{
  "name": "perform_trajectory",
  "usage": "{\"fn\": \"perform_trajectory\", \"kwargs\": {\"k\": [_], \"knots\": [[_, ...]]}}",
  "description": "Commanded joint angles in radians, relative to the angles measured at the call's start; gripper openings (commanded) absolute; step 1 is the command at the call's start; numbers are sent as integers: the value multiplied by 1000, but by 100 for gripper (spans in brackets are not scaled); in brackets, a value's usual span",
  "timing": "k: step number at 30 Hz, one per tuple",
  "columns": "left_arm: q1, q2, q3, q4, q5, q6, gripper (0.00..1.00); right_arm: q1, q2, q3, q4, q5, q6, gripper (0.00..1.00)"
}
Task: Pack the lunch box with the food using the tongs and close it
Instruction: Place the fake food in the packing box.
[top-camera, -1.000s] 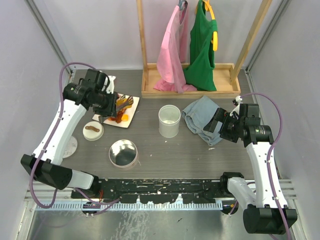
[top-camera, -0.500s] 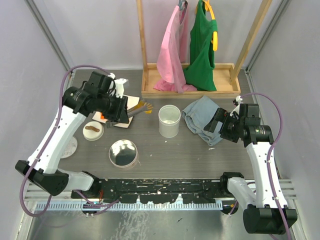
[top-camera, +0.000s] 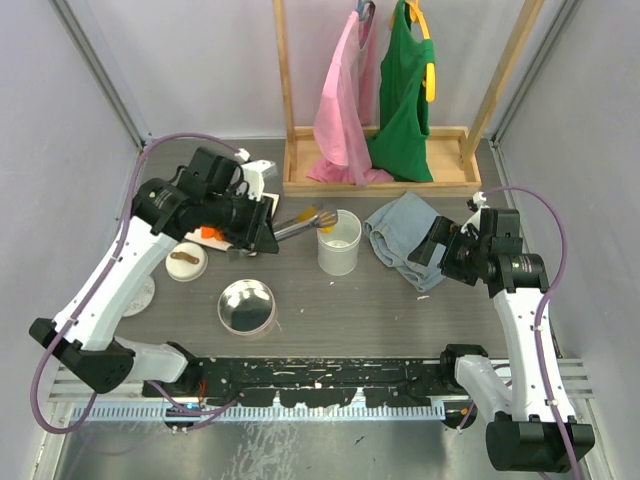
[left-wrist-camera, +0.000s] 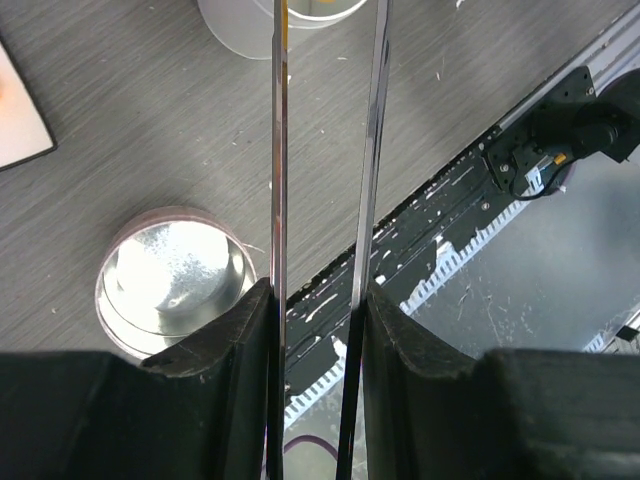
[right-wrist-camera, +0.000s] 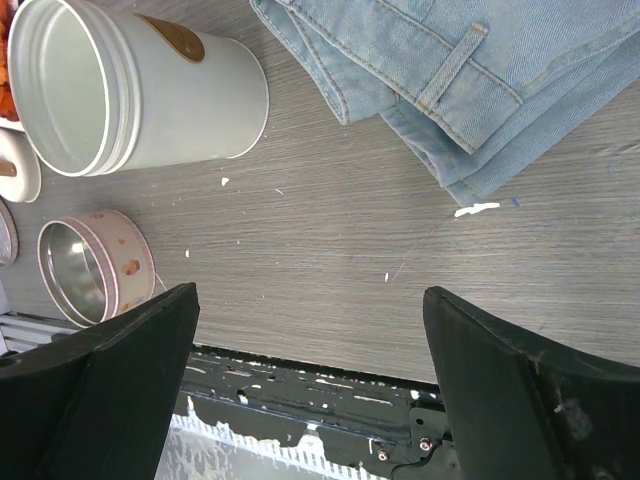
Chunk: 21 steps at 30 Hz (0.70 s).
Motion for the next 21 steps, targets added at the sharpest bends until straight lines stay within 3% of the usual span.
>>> {"fn": "perform_trajectory", "kwargs": {"k": [1,9,21], "knots": [[-60,25,43,77,-32,-24,25,4,-18,26,26,3,-16,99],[-146,87,57,117,-148,-53,25,4,-23,22,30,3,-16,99],[-180,135,55,142,-222,-66,26,6,-23,11,39,4,-14,99]]}}
